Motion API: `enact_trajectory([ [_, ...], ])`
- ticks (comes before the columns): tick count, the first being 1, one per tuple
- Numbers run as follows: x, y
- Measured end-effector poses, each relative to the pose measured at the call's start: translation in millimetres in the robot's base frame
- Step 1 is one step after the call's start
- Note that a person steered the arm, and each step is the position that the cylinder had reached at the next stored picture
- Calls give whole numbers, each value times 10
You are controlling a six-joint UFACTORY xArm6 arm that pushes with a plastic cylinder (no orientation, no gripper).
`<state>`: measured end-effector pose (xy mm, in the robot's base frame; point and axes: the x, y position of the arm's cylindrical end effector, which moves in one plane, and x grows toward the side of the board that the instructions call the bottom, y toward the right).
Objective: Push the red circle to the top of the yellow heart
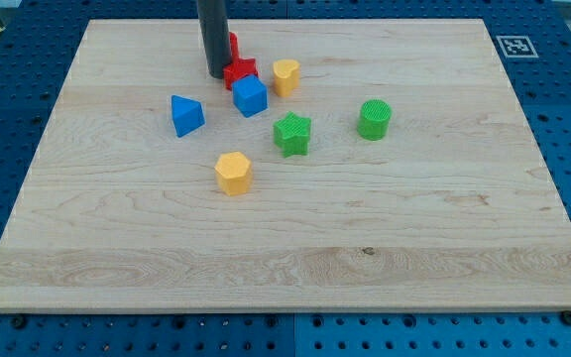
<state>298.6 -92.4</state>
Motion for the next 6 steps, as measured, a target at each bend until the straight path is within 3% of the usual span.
enact_trajectory([
  [4,-355,-466],
  [6,-689,133],
])
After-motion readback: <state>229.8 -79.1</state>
